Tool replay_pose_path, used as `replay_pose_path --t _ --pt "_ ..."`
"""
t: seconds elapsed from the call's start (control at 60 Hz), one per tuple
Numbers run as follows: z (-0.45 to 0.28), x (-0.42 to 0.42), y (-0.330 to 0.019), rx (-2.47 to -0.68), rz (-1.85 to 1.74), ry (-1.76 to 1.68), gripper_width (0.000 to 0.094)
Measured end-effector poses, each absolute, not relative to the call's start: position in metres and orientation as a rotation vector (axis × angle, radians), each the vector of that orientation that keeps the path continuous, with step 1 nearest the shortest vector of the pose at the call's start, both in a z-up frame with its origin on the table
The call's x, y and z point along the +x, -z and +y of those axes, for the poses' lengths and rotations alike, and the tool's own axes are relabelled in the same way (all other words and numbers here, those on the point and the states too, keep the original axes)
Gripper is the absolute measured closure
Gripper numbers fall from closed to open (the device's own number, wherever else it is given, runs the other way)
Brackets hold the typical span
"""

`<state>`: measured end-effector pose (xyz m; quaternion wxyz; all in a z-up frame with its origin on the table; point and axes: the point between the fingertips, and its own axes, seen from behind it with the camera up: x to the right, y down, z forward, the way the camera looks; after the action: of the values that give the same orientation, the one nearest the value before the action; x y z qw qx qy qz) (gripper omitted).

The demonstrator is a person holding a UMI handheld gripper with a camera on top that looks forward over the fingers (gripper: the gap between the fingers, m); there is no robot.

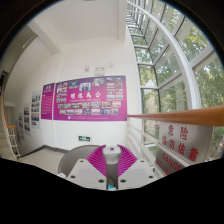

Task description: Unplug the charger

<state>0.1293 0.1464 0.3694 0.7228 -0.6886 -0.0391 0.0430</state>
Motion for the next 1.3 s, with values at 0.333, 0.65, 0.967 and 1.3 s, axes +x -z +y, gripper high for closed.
replay_pose_path --t 0.333,0.65,0.967,1.3 --pt "0.088 0.252 -0.131 -2.033 -0.071 0.072 0.0817" --pt "0.023 0.234 0.0 -2.334 -0.058 -0.052 0.0702" --pt "0.024 0.228 -0.005 -2.328 -0.035 -0.068 0.0068" --pt "-0.024 0.215 -0.079 -2.273 -0.024 0.029 0.0078"
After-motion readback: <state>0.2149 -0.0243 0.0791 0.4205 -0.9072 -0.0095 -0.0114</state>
